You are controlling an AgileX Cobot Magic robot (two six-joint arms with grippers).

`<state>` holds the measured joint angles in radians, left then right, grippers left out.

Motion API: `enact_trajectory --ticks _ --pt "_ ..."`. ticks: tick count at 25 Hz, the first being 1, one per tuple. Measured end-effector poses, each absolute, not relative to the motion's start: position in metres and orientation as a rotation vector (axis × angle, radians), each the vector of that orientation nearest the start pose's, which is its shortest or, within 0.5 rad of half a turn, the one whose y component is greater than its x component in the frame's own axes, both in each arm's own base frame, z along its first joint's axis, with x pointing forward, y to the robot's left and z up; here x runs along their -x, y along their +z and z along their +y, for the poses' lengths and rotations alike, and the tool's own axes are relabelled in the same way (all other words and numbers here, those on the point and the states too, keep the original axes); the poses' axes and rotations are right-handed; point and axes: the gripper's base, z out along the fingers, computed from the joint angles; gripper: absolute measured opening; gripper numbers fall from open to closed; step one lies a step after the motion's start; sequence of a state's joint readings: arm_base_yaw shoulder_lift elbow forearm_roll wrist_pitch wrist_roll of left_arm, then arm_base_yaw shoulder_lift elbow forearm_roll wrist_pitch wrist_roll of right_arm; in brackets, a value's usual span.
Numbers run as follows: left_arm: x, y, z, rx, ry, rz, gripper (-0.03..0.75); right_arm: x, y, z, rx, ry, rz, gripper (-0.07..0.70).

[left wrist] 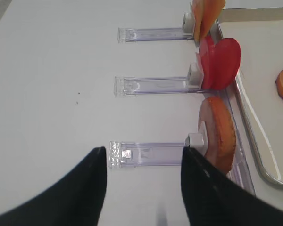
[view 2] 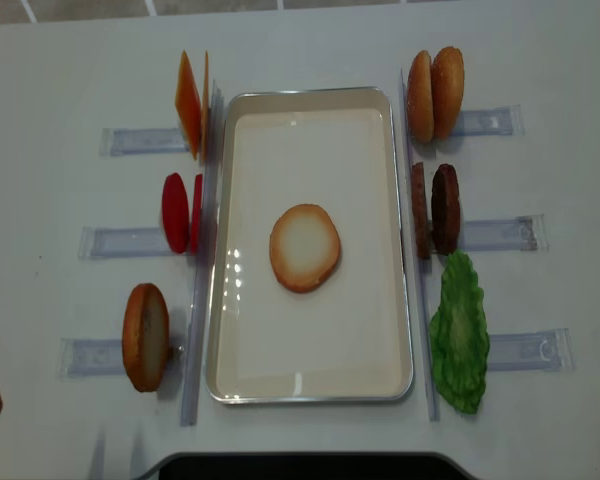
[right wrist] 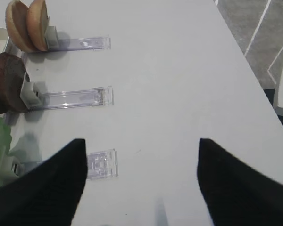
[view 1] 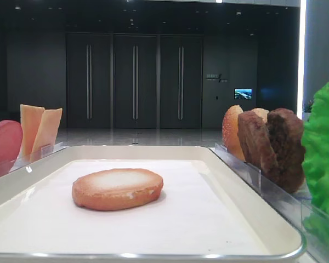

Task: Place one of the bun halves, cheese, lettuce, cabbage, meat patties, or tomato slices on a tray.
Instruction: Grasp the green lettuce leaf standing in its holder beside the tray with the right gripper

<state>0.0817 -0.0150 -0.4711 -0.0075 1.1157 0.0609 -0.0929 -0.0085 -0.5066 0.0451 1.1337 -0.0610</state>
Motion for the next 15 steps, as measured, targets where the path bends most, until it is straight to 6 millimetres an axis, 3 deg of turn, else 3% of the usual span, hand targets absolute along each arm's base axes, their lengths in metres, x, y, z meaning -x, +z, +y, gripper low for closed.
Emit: enact_trajectory --ticks 15 --pt "0.0062 0.2648 -0.0011 0.021 0.076 2.114 0.391 0.0098 0.2733 0.0047 -0.029 -0.038 2.101 0.472"
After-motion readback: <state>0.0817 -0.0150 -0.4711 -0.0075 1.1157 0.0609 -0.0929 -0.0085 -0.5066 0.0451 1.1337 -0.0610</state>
